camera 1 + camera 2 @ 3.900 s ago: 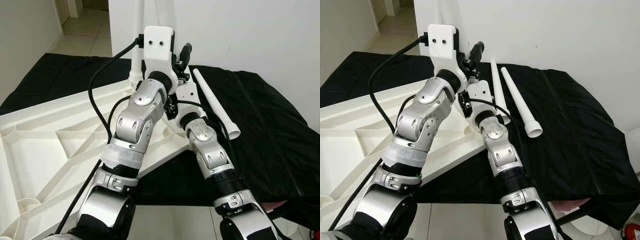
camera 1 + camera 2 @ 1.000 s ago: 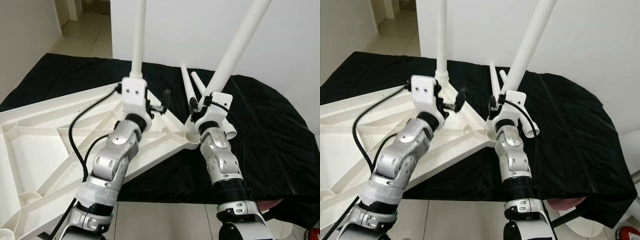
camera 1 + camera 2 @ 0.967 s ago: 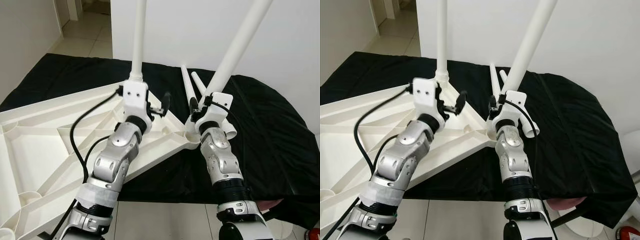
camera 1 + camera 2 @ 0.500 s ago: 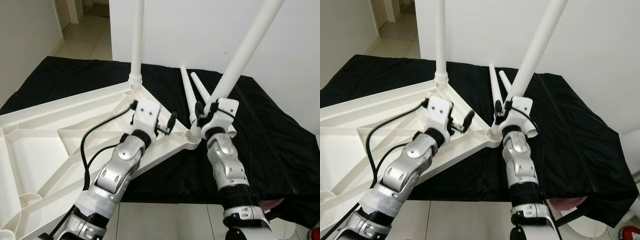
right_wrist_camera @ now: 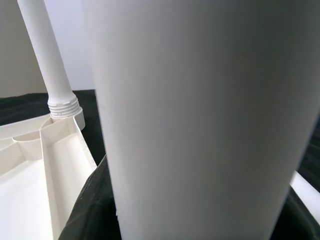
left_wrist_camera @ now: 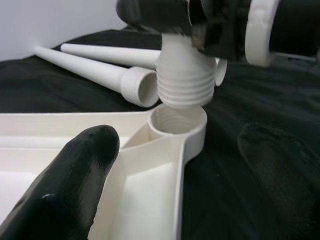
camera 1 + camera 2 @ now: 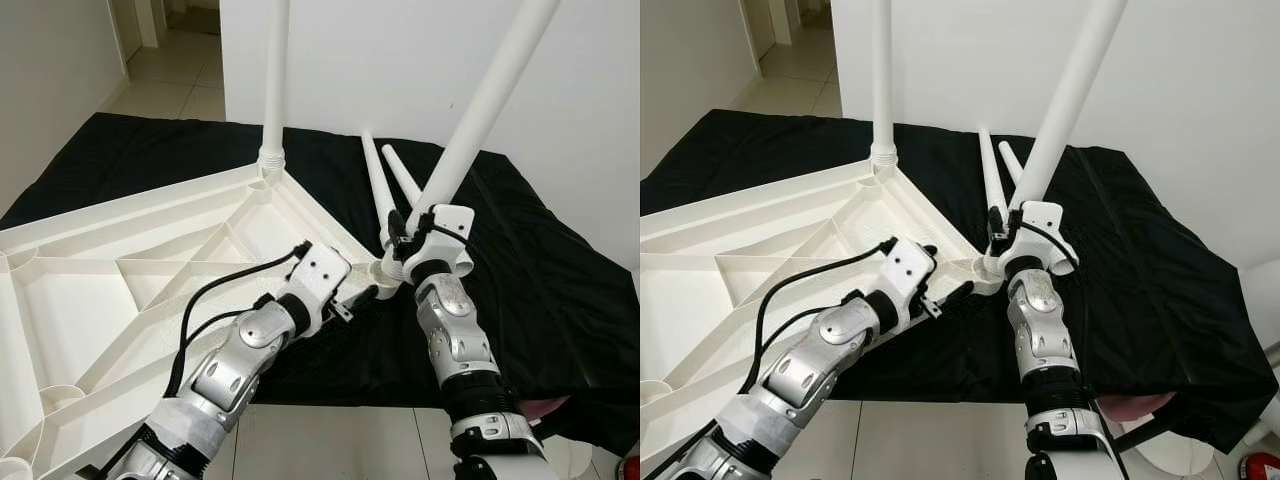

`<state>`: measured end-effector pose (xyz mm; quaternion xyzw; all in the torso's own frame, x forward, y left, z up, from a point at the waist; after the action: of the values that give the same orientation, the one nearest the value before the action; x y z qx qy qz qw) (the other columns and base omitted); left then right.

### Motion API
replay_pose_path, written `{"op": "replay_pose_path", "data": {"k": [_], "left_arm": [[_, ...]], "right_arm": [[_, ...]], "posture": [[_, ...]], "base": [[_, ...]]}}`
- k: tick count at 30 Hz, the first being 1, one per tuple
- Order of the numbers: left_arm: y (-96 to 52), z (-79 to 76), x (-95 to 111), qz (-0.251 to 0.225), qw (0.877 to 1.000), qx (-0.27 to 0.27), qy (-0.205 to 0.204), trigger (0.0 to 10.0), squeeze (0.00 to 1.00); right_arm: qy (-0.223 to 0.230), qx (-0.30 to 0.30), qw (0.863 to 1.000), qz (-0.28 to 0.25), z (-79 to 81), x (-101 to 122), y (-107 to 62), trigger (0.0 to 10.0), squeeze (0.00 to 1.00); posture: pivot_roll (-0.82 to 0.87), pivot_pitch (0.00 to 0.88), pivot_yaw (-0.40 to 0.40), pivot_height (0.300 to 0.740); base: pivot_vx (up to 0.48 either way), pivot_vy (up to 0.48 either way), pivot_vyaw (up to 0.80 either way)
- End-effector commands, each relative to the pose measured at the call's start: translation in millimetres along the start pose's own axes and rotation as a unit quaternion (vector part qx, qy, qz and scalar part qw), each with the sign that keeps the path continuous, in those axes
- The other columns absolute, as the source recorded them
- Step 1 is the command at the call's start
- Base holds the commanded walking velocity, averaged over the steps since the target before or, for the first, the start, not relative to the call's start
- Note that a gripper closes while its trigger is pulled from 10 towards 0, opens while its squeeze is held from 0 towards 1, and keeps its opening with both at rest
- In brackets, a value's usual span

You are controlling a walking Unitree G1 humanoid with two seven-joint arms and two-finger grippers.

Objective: Building children table

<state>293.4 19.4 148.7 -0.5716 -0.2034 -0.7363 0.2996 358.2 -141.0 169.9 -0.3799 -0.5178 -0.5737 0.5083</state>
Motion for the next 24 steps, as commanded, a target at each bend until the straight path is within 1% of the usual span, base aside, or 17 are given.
{"op": "replay_pose_path", "data": {"k": [1, 3, 5, 6, 7, 10, 15, 18, 20, 21, 24], "left_arm": [[3.2, -6.2, -7.7, 0.025, 1.000, -0.016, 0.001, 10.0, 0.00], [4.1, -7.4, -10.5, 0.035, 0.999, -0.021, -0.001, 10.0, 0.00], [6.2, -6.6, -15.6, 0.051, 0.999, -0.014, 0.000, 10.0, 0.00], [6.2, -6.6, -15.6, 0.051, 0.999, -0.014, 0.000, 10.0, 0.00], [7.1, -5.3, -17.2, 0.056, 0.998, -0.007, -0.008, 10.0, 0.00], [7.6, -4.6, -16.6, 0.056, 0.998, -0.004, -0.015, 10.0, 0.00], [5.0, -4.0, -7.0, 0.037, 0.999, -0.011, -0.029, 10.0, 0.00], [4.4, -4.4, -4.6, 0.035, 0.999, -0.012, -0.034, 10.0, 0.00], [4.2, -4.5, -5.4, 0.039, 0.999, -0.012, -0.033, 10.0, 0.00], [3.9, -5.0, -6.3, 0.044, 0.998, -0.013, -0.032, 10.0, 0.00], [3.7, -6.0, -8.0, 0.054, 0.998, -0.018, -0.033, 10.0, 0.00]], "right_arm": [[-0.002, -0.005, 1.000, -0.011, -4.2, 3.0, 0.6, 10.0, 0.00], [0.000, -0.006, 1.000, -0.012, -4.5, 2.8, 0.4, 10.0, 0.00], [0.001, -0.006, 1.000, -0.013, -4.4, 2.1, 0.2, 10.0, 0.00], [0.001, -0.006, 1.000, -0.013, -4.4, 2.1, 0.2, 10.0, 0.00], [-0.003, -0.001, 1.000, -0.014, -3.3, 0.8, -0.2, 10.0, 0.00], [-0.007, 0.006, 1.000, -0.009, -2.4, -2.7, -0.8, 10.0, 0.00], [-0.011, 0.039, 0.999, 0.004, 1.1, -14.6, -1.9, 10.0, 0.00], [-0.010, 0.044, 0.999, 0.010, 0.4, -20.7, -0.7, 10.0, 0.00], [-0.011, 0.042, 0.999, 0.011, -0.1, -20.4, 0.6, 10.0, 0.00], [-0.002, 0.040, 0.999, 0.004, -0.4, -16.6, 2.4, 10.0, 0.00], [0.006, 0.037, 0.999, -0.006, -0.6, -11.0, 4.4, 10.0, 0.00]], "posture": [[0.02, 0.000, -0.071, 0.740], [0.02, 0.000, -0.070, 0.740], [0.02, 0.000, -0.066, 0.740], [0.02, 0.000, -0.066, 0.740], [0.02, 0.000, -0.064, 0.740], [0.02, 0.000, -0.066, 0.740], [0.02, 0.000, -0.073, 0.740], [0.03, 0.000, -0.073, 0.740], [0.03, 0.000, -0.075, 0.740], [0.04, 0.000, -0.076, 0.740], [0.04, 0.000, -0.075, 0.740]], "base": [[0.000, 0.000, 0.00], [0.000, 0.000, 0.00], [0.000, 0.000, 0.00], [0.000, 0.000, 0.00], [0.000, 0.000, 0.00], [0.000, 0.000, 0.00], [0.000, 0.000, 0.00], [0.000, 0.000, 0.00], [0.000, 0.000, 0.00], [0.000, 0.000, 0.00], [0.000, 0.000, 0.00]]}}
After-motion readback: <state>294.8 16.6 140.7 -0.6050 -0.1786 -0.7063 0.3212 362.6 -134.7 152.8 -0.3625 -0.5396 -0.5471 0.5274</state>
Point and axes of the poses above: a point about 5 cm out from each wrist's last joint towards the gripper, its own y axis pointing out of the wrist towards the gripper, its own x axis along the axis of the wrist's last joint, z = x × y, the point moved 1 cm from there along y, pointing out of the wrist towards the gripper, and after that the axes turned 3 degrees about y, right-handed, at the moved point
